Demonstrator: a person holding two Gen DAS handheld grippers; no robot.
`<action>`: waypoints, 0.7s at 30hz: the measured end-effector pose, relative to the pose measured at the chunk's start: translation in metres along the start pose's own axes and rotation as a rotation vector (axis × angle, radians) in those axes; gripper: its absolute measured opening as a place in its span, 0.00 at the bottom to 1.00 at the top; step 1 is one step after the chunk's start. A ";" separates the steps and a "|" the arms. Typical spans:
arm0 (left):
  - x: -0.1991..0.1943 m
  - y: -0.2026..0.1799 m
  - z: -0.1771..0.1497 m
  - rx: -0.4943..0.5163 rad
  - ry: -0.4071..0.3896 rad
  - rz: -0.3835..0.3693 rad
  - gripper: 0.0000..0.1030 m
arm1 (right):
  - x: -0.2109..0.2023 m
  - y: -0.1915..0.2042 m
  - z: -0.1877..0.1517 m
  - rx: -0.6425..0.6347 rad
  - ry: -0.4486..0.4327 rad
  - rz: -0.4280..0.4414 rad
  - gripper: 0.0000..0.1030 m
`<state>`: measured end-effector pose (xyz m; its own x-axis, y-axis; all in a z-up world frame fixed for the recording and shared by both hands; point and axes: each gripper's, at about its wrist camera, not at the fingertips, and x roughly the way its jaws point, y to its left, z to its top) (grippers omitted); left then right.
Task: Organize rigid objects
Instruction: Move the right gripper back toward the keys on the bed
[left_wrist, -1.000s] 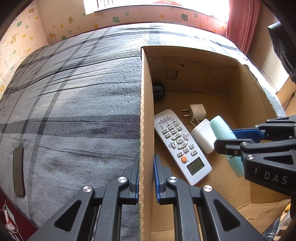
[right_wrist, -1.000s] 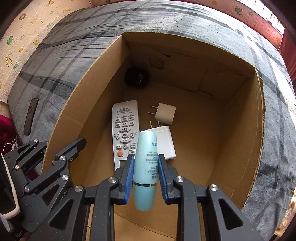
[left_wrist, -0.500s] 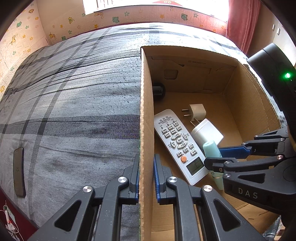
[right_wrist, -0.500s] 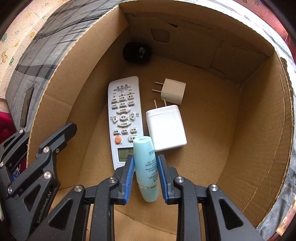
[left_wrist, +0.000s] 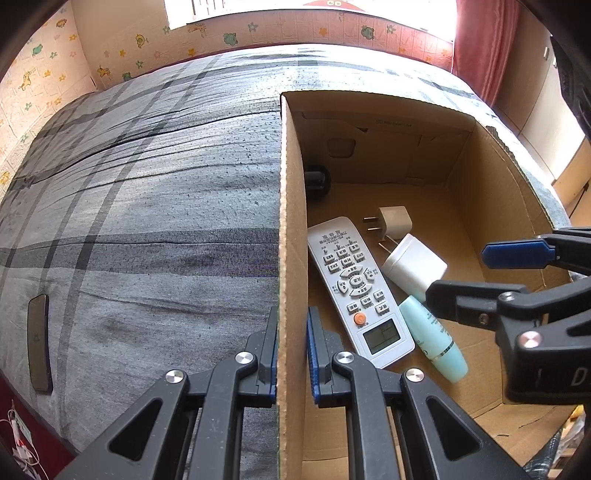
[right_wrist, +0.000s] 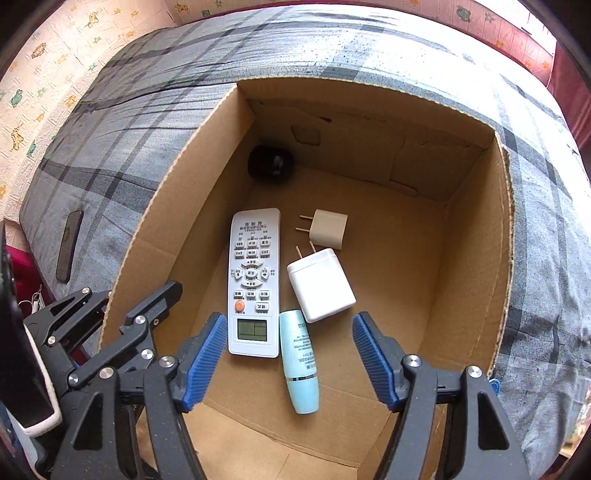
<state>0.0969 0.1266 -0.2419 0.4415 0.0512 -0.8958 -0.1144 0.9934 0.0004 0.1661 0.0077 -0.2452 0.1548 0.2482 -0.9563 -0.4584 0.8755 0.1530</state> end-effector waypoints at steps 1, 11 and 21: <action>0.000 0.000 0.000 -0.002 0.000 0.000 0.13 | -0.005 0.000 0.000 0.006 -0.010 -0.007 0.75; 0.001 0.000 -0.001 0.000 0.000 0.004 0.13 | -0.059 0.004 -0.005 0.009 -0.114 -0.024 0.91; 0.000 -0.002 -0.001 0.004 0.000 0.012 0.13 | -0.097 -0.016 -0.015 -0.003 -0.220 -0.085 1.00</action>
<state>0.0965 0.1250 -0.2423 0.4401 0.0633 -0.8957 -0.1164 0.9931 0.0130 0.1449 -0.0366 -0.1582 0.3803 0.2584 -0.8881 -0.4382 0.8959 0.0730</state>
